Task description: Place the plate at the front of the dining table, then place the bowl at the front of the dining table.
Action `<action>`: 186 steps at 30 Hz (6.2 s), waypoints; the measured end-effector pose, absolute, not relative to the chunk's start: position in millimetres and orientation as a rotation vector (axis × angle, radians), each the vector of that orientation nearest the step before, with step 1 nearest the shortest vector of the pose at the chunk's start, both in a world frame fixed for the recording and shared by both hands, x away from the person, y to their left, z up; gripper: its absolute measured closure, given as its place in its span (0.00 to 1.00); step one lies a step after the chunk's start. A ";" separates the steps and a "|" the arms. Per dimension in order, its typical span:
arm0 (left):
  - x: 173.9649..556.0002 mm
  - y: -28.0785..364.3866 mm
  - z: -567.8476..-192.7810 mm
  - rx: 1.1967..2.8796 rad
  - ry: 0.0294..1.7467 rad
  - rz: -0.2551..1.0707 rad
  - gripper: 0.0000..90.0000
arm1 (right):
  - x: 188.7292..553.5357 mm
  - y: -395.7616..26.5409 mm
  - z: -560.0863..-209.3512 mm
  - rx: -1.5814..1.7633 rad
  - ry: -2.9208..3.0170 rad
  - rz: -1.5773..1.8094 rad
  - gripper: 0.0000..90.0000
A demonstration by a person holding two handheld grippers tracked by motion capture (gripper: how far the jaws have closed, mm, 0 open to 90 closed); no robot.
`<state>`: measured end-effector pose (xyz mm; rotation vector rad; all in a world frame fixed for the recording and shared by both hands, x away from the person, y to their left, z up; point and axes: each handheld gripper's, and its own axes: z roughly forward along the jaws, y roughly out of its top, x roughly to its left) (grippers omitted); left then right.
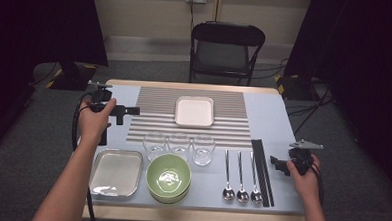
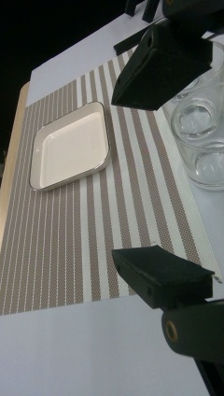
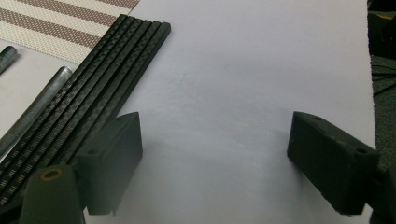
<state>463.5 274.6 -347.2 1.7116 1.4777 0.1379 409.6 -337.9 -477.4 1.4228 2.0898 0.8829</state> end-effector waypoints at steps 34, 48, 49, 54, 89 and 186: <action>439.7 292.6 -371.1 1.747 1.439 0.124 0.24 | 409.5 -337.6 -477.3 1.425 2.090 0.882 0.19; 429.8 298.0 -382.8 1.794 1.429 0.144 0.24 | 409.7 -337.7 -477.4 1.423 2.089 0.882 0.19; 429.8 298.0 -382.8 1.794 1.429 0.144 0.23 | 409.7 -337.7 -477.4 1.423 2.089 0.882 0.19; 428.5 299.2 -383.8 1.793 1.418 0.144 0.23 | 409.4 -337.6 -477.3 1.423 2.089 0.881 0.19; 416.7 301.8 -419.0 1.841 1.412 0.111 0.23 | 409.0 -337.2 -476.7 1.418 2.086 0.872 0.18; 399.8 297.4 -429.1 1.889 1.325 0.127 0.23 | 419.8 -229.2 -402.0 1.171 2.355 0.961 0.17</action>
